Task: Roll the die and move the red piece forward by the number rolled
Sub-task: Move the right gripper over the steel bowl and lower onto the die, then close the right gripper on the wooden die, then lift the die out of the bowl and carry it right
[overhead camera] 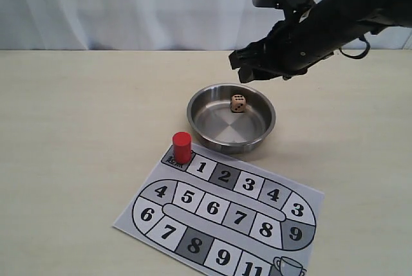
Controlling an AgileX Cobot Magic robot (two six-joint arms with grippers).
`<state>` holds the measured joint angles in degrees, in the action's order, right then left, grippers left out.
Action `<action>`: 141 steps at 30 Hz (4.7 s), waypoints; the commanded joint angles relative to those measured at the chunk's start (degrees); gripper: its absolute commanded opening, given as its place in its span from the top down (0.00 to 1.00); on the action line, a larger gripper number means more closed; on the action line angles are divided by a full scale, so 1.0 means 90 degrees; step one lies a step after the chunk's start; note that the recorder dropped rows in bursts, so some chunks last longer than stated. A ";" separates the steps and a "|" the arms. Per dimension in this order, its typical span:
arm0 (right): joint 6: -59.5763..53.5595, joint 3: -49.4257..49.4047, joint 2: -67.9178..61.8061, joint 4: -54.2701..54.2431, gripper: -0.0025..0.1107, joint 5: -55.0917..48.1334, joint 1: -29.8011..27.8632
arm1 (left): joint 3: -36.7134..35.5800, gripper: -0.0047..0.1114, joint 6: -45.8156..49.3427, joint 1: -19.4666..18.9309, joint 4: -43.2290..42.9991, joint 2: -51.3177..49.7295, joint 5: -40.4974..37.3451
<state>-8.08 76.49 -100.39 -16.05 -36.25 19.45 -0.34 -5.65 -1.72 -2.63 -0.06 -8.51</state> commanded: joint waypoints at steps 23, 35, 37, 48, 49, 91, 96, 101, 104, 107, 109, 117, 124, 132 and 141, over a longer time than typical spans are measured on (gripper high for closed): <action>0.0045 0.0196 -0.2084 -0.0133 0.54 0.2465 0.0004 | 0.0038 0.96 -0.0012 0.0040 0.0008 0.0007 0.0043; 0.0043 0.0205 -0.2513 -0.0133 0.51 0.3280 0.0004 | 0.0038 0.96 -0.0012 0.0040 0.0008 0.0007 0.0043; 0.0043 0.0232 -0.2540 -0.0133 0.48 0.3279 0.0004 | 0.0038 0.96 -0.0012 0.0040 0.0008 0.0007 0.0043; 0.0160 0.0232 -0.2861 -0.0163 0.48 0.3615 0.0004 | 0.0038 0.96 -0.0012 0.0040 0.0008 0.0007 0.0029; 0.0160 0.0232 -0.2861 -0.0163 0.48 0.3646 0.0004 | 0.0038 0.96 -0.0012 0.0040 0.0008 0.0007 0.0029; 0.0160 0.0533 -0.3093 -0.0163 0.94 0.3583 0.0004 | 0.0038 0.96 -0.0012 0.0040 0.0008 0.0007 0.0040; 0.0146 0.0533 -0.2696 -0.0163 0.94 0.3209 0.0004 | 0.0038 0.96 -0.0012 0.0040 0.0008 0.0007 0.0040; 0.0146 0.0533 -0.2189 -0.0127 0.94 0.2534 -0.0025 | 0.0038 0.96 -0.0012 0.0040 0.0008 0.0007 0.0040; 0.0146 0.0533 -0.1852 -0.0094 0.94 0.1985 -0.0025 | 0.0038 0.96 -0.0012 0.0040 0.0008 0.0007 0.0040; 0.0146 0.0533 -0.1517 0.0083 0.94 0.1414 -0.0025 | 0.0038 0.96 -0.0012 0.0040 0.0008 0.0007 0.0040; 0.0146 0.0456 -0.1290 0.0180 0.94 0.1131 -0.0025 | 0.0038 0.96 -0.0012 0.0040 0.0008 0.0007 0.0040; 0.1847 -0.0686 0.0084 0.2741 0.94 0.0384 -0.0025 | 0.0038 0.96 -0.0012 0.0040 0.0008 0.0007 0.0040; 0.2299 -0.1762 0.1255 0.3763 0.94 -0.0562 -0.0161 | 0.0038 0.96 -0.0012 0.0040 0.0008 0.0007 0.0040; 0.1902 -0.1959 0.1443 0.3690 0.94 -0.1327 -0.1009 | 0.0038 0.96 -0.0012 0.0040 0.0008 0.0007 0.0040; 0.1972 -0.2229 0.0801 0.4206 0.94 -0.1173 -0.1141 | 0.0038 0.96 -0.0012 0.0040 0.0008 0.0007 0.0040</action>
<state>9.88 57.47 -91.57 18.44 -47.27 9.45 -0.34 -5.65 -1.72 -2.63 -0.06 -8.51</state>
